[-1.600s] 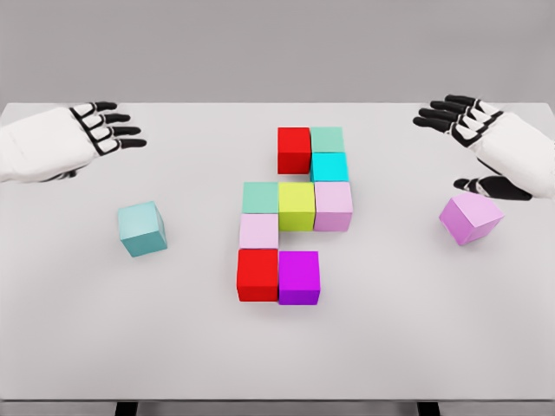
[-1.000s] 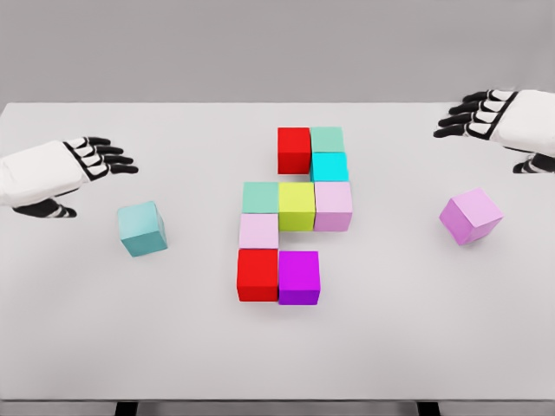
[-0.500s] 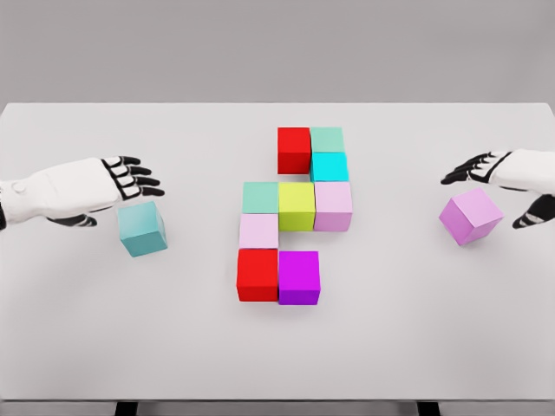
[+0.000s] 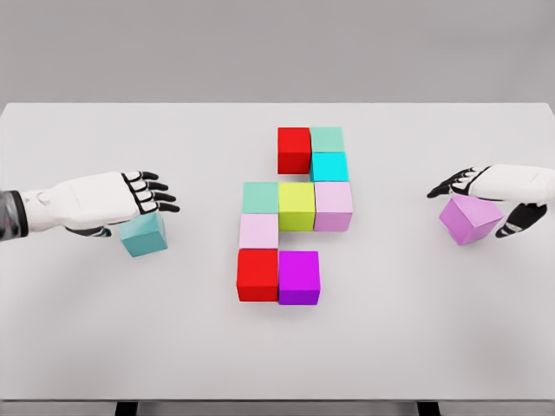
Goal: Assemble the squares on the desktop into the number 2
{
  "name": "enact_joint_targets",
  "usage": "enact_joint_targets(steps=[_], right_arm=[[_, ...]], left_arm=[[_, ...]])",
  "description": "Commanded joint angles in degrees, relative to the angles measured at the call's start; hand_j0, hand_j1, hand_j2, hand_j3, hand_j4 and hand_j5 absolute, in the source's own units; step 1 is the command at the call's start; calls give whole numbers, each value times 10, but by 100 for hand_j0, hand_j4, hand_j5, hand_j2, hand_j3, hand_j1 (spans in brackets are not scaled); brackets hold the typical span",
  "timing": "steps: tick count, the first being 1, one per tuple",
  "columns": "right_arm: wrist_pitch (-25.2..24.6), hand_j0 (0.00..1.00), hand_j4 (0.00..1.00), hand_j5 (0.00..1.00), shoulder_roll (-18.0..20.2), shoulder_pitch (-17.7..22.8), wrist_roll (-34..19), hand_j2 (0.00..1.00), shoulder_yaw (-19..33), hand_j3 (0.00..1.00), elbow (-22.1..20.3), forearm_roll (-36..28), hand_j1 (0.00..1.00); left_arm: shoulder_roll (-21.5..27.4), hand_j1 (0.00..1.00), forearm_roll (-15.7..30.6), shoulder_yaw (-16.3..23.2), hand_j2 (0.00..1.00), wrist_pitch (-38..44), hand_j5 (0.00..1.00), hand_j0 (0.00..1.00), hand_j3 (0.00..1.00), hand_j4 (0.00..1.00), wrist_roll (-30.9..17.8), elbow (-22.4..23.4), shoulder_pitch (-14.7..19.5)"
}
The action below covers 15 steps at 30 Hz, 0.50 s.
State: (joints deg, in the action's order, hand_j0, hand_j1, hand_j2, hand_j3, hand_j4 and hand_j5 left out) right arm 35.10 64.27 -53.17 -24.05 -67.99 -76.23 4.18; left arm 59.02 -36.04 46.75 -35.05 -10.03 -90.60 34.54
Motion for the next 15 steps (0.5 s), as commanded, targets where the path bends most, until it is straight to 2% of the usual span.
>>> enact_joint_targets(steps=[1, 6, 10, 15], right_arm=[[-1, 100, 100, 100, -13, 0, 0, 100, 0, 100, 21, 7, 100], [-1, 100, 100, 100, -20, 1, 0, 100, 0, 100, 27, 8, 100], [-1, 100, 100, 100, -41, 1, 0, 100, 0, 100, 57, 25, 100], [-1, 100, 100, 100, -42, 1, 0, 100, 0, 100, 58, 37, 100]], left_arm=[[0, 100, -2, 1, 100, 0, 100, 100, 100, 100, 0, 2, 0], [-7, 100, -10, 11, 100, 0, 100, 100, 100, 100, 0, 4, 3], [-13, 100, -18, 17, 100, 0, 100, 100, 100, 100, 0, 11, 3], [-14, 100, -29, 21, 100, 0, 100, 100, 100, 100, 0, 11, 3]])
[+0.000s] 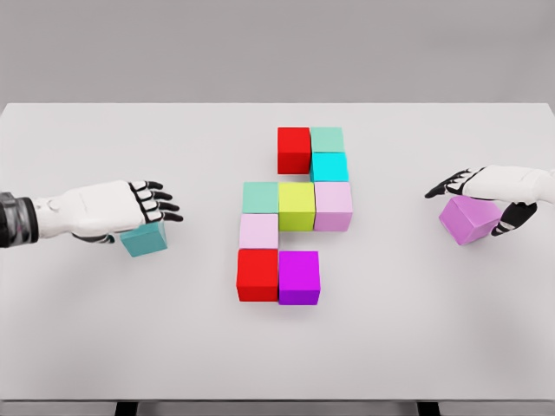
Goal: Assemble the squares on the desktop into the number 2
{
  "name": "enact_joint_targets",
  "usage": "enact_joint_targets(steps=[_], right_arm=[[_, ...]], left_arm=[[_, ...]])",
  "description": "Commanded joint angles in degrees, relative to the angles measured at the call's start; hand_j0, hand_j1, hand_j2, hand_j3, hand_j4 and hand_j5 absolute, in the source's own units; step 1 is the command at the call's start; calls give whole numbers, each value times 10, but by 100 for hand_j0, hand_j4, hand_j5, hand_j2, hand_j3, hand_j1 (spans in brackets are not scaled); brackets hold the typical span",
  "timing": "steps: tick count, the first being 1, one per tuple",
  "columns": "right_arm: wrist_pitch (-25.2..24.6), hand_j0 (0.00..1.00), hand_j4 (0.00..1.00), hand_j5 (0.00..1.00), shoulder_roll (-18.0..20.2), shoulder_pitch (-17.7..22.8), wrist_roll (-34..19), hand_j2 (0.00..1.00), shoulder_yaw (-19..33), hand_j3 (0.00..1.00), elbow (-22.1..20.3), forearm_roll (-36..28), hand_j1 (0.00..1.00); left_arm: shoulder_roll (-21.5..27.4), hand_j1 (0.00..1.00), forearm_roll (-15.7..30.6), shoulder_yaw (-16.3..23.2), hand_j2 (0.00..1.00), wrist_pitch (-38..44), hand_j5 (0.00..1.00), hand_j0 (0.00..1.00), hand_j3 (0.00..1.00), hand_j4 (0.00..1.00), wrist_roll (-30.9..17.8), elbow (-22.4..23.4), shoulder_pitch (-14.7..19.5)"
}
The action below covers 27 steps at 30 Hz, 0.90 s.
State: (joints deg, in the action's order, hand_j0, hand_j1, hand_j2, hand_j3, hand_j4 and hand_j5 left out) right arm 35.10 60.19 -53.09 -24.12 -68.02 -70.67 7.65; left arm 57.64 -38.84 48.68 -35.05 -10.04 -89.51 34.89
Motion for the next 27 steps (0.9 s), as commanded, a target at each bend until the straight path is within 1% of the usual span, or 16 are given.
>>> enact_joint_targets(steps=[1, 4, 5, 6, 7, 11, 12, 16, 18, 19, 20, 21, 22, 27], right_arm=[[-1, 100, 100, 100, -2, 0, 0, 100, 1, 100, 3, 4, 100], [-1, 99, 99, 99, -1, 0, 0, 99, 1, 99, 3, 6, 99], [-1, 89, 89, 89, 0, 0, -1, 89, 1, 89, 2, 8, 89], [-1, 81, 81, 81, 0, 0, -11, 81, 1, 81, 2, 12, 81], [-1, 77, 77, 77, -1, 0, -26, 77, 2, 77, 0, 11, 77], [-1, 77, 77, 77, -1, 1, -29, 77, 2, 77, 0, 11, 77], [-1, 74, 74, 74, -1, 0, -29, 74, 2, 74, -1, 11, 74], [-1, 72, 72, 72, 4, 0, -29, 72, 3, 72, -3, 9, 72], [-1, 72, 72, 72, 5, 0, -29, 72, 5, 72, -3, 5, 72], [-1, 72, 72, 72, 6, 0, -29, 72, 6, 72, -3, 4, 72], [-1, 71, 71, 71, 9, -1, -29, 71, 7, 71, -6, 3, 71], [-1, 70, 70, 70, 12, -1, -28, 70, 8, 70, -8, 3, 70], [-1, 68, 68, 68, 17, -1, -28, 68, 8, 68, -18, 3, 68], [-1, 68, 68, 68, 56, -2, -28, 68, 9, 68, -87, 3, 68]], left_arm=[[-2, 100, -4, 2, 100, 0, 100, 100, 100, 100, 0, 0, 0], [-3, 100, -11, 2, 100, 0, 100, 100, 100, 100, 0, 0, 0], [-6, 100, -12, 4, 100, 0, 100, 100, 100, 100, 0, 1, 0], [-7, 100, -12, 5, 100, 0, 100, 100, 100, 100, 0, 2, 1], [-9, 100, -12, 5, 100, 0, 100, 100, 100, 100, 0, 6, 1], [-15, 100, -19, 6, 100, 0, 100, 100, 100, 100, 0, 12, 1], [-15, 100, -19, 6, 100, 0, 100, 100, 100, 100, -1, 12, 1], [-16, 100, -20, 6, 100, 0, 100, 100, 100, 100, 0, 12, 1], [-16, 100, -33, 13, 100, 0, 100, 100, 100, 100, 0, 12, 2], [-17, 97, -34, 14, 97, 0, 97, 97, 97, 97, 0, 12, 4], [-17, 89, -41, 17, 89, 0, 89, 89, 89, 89, 0, 12, 7], [-17, 84, -47, 17, 84, 0, 84, 84, 84, 84, 0, 12, 7], [-17, 76, -51, 17, 76, 0, 76, 76, 76, 76, 0, 12, 8], [-17, 57, -62, 18, 57, 0, 57, 57, 57, 57, -9, 12, 11]])
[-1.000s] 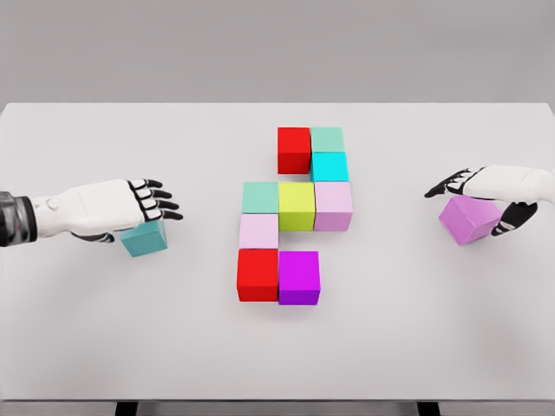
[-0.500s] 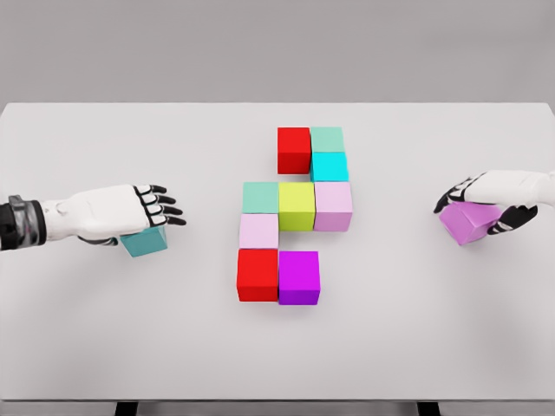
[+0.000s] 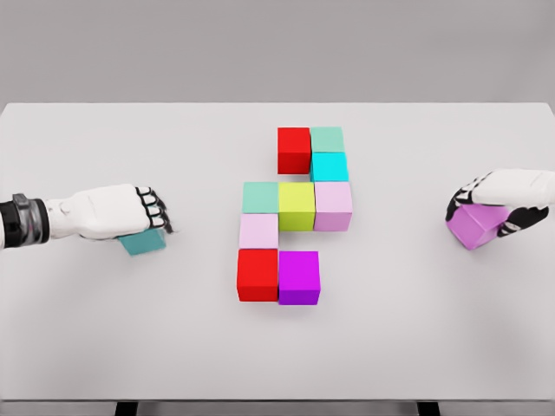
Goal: Assemble the squares on the desktop into the number 2
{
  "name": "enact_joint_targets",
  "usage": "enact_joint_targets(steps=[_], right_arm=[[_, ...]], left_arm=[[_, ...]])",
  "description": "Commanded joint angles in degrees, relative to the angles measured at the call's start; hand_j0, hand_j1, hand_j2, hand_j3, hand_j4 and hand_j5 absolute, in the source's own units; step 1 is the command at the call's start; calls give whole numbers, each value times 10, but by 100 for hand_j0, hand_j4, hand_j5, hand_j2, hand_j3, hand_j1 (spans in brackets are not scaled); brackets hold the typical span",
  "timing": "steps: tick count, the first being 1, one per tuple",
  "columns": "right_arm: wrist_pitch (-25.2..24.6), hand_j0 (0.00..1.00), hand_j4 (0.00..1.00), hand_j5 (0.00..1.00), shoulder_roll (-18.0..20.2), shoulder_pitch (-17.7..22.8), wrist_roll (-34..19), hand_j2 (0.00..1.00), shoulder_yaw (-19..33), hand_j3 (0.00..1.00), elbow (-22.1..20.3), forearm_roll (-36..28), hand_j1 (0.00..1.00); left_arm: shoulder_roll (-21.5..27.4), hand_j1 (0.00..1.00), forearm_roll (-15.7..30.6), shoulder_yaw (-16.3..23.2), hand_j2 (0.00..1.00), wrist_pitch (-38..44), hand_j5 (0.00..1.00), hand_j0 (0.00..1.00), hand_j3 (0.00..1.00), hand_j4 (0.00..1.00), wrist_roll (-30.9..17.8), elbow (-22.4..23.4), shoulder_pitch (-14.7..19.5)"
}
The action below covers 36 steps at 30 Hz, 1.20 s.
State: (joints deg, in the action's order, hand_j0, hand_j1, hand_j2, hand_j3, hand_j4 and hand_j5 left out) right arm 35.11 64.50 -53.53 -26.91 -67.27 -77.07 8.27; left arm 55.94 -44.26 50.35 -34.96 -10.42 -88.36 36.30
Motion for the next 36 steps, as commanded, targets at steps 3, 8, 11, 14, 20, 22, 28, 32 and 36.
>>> enact_joint_targets(steps=[3, 8, 11, 14, 20, 22, 28, 32, 36], right_arm=[[-1, 68, 68, 68, 31, 0, -1, 68, 1, 68, -69, -4, 68], [-1, 68, 68, 68, 49, 0, -1, 68, 1, 68, -157, -2, 68], [-1, 68, 68, 68, 49, 0, -1, 68, 0, 68, -195, 2, 68], [-1, 68, 68, 68, 48, 0, -2, 68, -1, 68, -231, 3, 68], [-1, 68, 68, 68, 38, 2, -2, 68, -6, 68, -241, 3, 68], [-1, 68, 68, 68, 32, 4, -2, 68, -7, 68, -241, 3, 68], [-1, 68, 68, 68, 2, 7, -2, 68, -19, 68, -241, 3, 68], [-1, 69, 69, 69, -2, 7, -15, 69, -20, 69, -241, 3, 69], [-1, 89, 89, 89, -2, 7, -19, 89, -20, 89, -241, 3, 89]], left_arm=[[0, 55, -6, 2, 55, 0, 55, 55, 55, 55, -7, 0, 4], [0, 56, -6, 2, 56, 0, 56, 56, 56, 56, -7, 0, 12], [-7, 56, -6, 2, 56, 0, 56, 56, 56, 56, -7, 6, 19], [-15, 56, -6, 2, 56, 0, 56, 56, 56, 56, -7, 24, 33], [-40, 57, -8, 3, 57, 0, 57, 57, 57, 57, -7, 64, 62], [-62, 57, -13, 11, 57, 0, 57, 57, 57, 57, -10, 85, 78], [-116, 57, -26, 39, 57, 0, 57, 57, 57, 57, -16, 169, 130], [-133, 57, -28, 40, 57, 0, 57, 57, 57, 57, -16, 187, 142], [-141, 57, -27, 52, 57, 0, 57, 57, 57, 57, -16, 201, 160]])
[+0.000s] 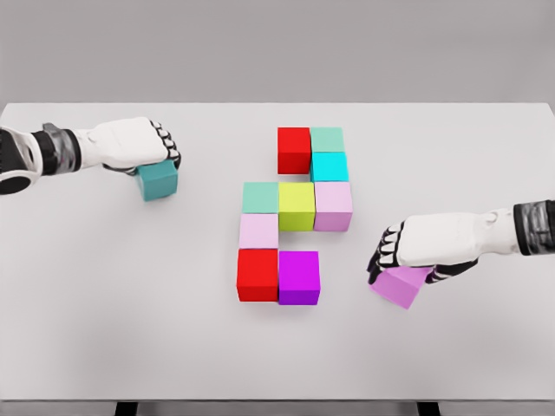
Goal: Assemble the squares on the desktop into the number 2
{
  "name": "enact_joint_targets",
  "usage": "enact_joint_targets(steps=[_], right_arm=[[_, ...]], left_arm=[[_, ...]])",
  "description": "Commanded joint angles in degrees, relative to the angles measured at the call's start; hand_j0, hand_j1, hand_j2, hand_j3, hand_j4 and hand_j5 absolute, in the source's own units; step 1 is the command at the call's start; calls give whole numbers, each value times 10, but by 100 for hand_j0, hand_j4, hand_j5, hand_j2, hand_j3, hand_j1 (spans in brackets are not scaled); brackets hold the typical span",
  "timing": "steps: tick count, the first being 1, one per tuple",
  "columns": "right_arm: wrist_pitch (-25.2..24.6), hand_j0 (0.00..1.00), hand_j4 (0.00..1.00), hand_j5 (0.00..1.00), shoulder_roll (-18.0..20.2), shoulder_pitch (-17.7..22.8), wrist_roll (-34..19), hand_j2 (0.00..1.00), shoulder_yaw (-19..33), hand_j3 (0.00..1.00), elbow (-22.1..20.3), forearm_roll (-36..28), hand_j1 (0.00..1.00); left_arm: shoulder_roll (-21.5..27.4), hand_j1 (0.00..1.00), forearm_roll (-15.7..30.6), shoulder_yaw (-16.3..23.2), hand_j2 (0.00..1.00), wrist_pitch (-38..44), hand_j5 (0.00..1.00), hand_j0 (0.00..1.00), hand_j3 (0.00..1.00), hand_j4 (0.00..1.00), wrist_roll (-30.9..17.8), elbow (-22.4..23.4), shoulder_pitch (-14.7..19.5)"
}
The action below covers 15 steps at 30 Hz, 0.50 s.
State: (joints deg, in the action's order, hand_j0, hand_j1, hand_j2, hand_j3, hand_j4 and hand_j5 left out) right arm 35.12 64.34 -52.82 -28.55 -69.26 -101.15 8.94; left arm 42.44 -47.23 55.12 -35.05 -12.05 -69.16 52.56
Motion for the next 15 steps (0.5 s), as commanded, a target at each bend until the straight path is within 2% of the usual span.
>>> enact_joint_targets(steps=[1, 2, 7, 10, 12, 15], right_arm=[[-1, 92, 92, 92, -1, 0, -2, 92, 0, 92, 0, -3, 92], [-1, 97, 97, 97, -1, 0, -2, 97, 0, 97, 0, -3, 97], [-1, 100, 100, 100, 9, 0, -1, 100, 4, 100, 0, -6, 100], [-1, 100, 100, 100, 38, -3, 2, 100, 7, 100, 1, -26, 100], [-1, 100, 100, 100, 71, -6, 3, 100, 8, 100, 2, -61, 100], [-1, 100, 100, 100, 120, -7, 2, 100, 2, 100, 4, -62, 100]], left_arm=[[-11, 57, 3, 4, 57, 1, 57, 57, 57, 57, 0, 10, 1], [-13, 57, 3, 4, 57, 1, 57, 57, 57, 57, 0, 16, 4], [-40, 57, 4, 4, 57, 1, 57, 57, 57, 57, 0, 44, 22], [-64, 58, 3, 4, 58, 1, 58, 58, 58, 58, 0, 80, 37], [-77, 58, 3, 4, 58, 1, 58, 58, 58, 58, 0, 98, 47], [-99, 58, 3, 4, 58, 1, 58, 58, 58, 58, 0, 125, 60]])
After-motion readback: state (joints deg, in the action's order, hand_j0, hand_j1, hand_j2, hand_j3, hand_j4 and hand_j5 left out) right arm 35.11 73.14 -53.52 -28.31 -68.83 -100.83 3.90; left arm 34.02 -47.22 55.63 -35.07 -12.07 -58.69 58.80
